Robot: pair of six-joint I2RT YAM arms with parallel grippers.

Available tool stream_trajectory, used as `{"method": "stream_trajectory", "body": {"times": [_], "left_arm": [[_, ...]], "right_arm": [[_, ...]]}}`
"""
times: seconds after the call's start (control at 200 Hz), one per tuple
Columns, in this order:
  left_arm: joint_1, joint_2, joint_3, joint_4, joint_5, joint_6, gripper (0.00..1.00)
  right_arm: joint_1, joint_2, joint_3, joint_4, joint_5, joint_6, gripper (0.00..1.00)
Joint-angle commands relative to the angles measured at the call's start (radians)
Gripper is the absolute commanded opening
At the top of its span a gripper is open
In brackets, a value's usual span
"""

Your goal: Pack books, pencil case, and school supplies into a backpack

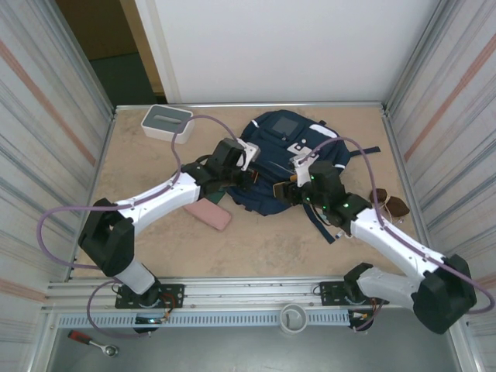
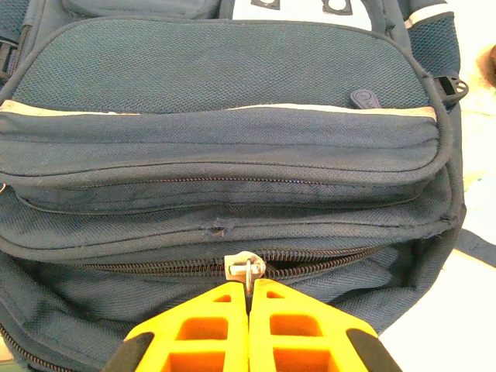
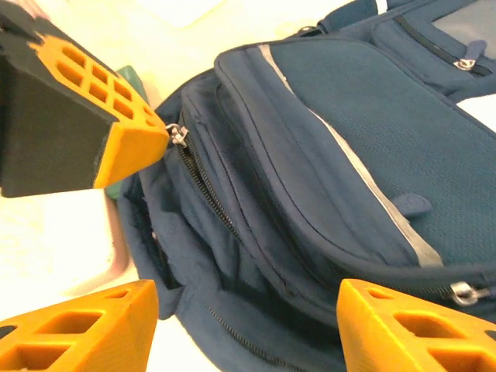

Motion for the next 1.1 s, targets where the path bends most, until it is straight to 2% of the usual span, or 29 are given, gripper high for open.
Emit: {"method": "stream_trajectory", "body": {"times": [0.0, 0.12, 0.2, 0.391, 0.491, 0.696, 0.917, 1.012, 1.072, 1.092], "left_arm": [[0.014, -0.022, 0.034, 0.061, 0.064, -0.022, 0.0], [0.019, -0.022, 0.034, 0.06, 0.067, -0.023, 0.0], [0.027, -0.022, 0.032, 0.06, 0.075, -0.025, 0.0], [0.061, -0.041, 0.001, 0.06, 0.064, -0.034, 0.0], [0.087, -0.051, -0.013, 0.044, 0.012, -0.018, 0.0], [0.149, -0.04, -0.004, 0.017, -0.091, 0.035, 0.0], [0.192, -0.01, 0.036, -0.003, -0.123, 0.065, 0.0], [0.192, -0.018, 0.038, 0.002, -0.085, 0.055, 0.0], [0.192, -0.031, 0.031, 0.023, -0.035, 0.037, 0.0], [0.192, -0.036, 0.028, 0.03, -0.016, 0.03, 0.0]], "right_arm": [[0.016, 0.086, 0.047, 0.06, 0.048, -0.179, 0.58], [0.04, 0.164, 0.076, 0.102, 0.028, -0.203, 0.53], [0.052, 0.211, 0.097, 0.114, 0.07, -0.211, 0.46], [0.05, 0.216, 0.073, 0.111, 0.218, -0.24, 0.11], [0.026, 0.158, 0.02, 0.111, 0.241, -0.235, 0.0], [-0.064, 0.028, -0.066, 0.117, 0.151, -0.167, 0.0], [-0.181, -0.029, -0.088, 0.119, -0.003, -0.11, 0.0], [-0.204, -0.018, -0.068, 0.097, -0.041, -0.085, 0.0], [-0.2, -0.007, -0.036, 0.057, -0.052, -0.083, 0.1], [-0.196, -0.004, -0.026, 0.046, -0.053, -0.084, 0.15]]}}
